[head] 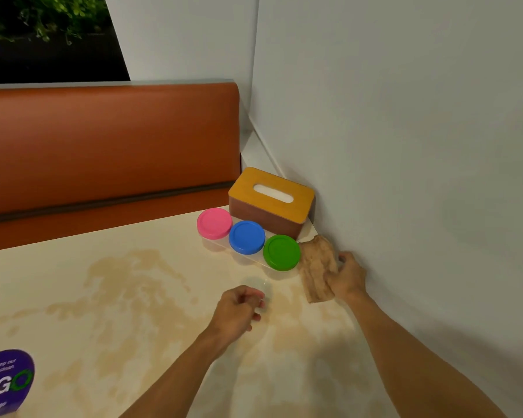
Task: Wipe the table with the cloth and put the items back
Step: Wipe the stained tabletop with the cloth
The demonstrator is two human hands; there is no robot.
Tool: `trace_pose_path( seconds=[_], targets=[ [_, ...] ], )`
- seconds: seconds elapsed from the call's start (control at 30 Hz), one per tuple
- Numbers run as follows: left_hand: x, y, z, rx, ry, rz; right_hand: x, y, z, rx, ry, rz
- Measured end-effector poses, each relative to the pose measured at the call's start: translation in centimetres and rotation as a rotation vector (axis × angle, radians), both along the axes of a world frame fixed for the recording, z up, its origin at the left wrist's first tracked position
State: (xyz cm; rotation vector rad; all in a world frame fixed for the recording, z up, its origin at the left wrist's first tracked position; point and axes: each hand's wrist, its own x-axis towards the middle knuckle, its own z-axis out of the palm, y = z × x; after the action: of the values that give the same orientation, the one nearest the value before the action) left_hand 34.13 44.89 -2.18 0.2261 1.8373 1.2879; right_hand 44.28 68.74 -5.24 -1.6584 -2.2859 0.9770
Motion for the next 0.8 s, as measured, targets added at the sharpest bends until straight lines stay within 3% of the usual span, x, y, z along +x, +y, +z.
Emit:
trace_pose_path(
  seconds=[0.23,0.4,0.6,0.7,0.8],
  targets=[
    [0.9,-0.4,0.9,-0.032,-0.049,-0.171,1.5,-1.2,3.2,-0.146,0.210,-0.224],
    [1.3,-0.8,2.9,0.043,-0.063,-0.211,3.8,-3.9,8.0,-0.246,0.557,-0.246],
    [0.4,-2.3,6.3,0.290,-0.158,-0.082,2.5,-10.5,12.9,-0.448,0.793,0.060],
    [0.3,-4.7,7.4,0.394,-0.163,-0.001,1.0,-15.1,13.4,-0.523,0.758,0.317],
    [-0.7,-8.9,7.7,0.452,-0.056,0.130,-1.5,-19.2,13.9,-0.557,0.700,0.476]
  ],
)
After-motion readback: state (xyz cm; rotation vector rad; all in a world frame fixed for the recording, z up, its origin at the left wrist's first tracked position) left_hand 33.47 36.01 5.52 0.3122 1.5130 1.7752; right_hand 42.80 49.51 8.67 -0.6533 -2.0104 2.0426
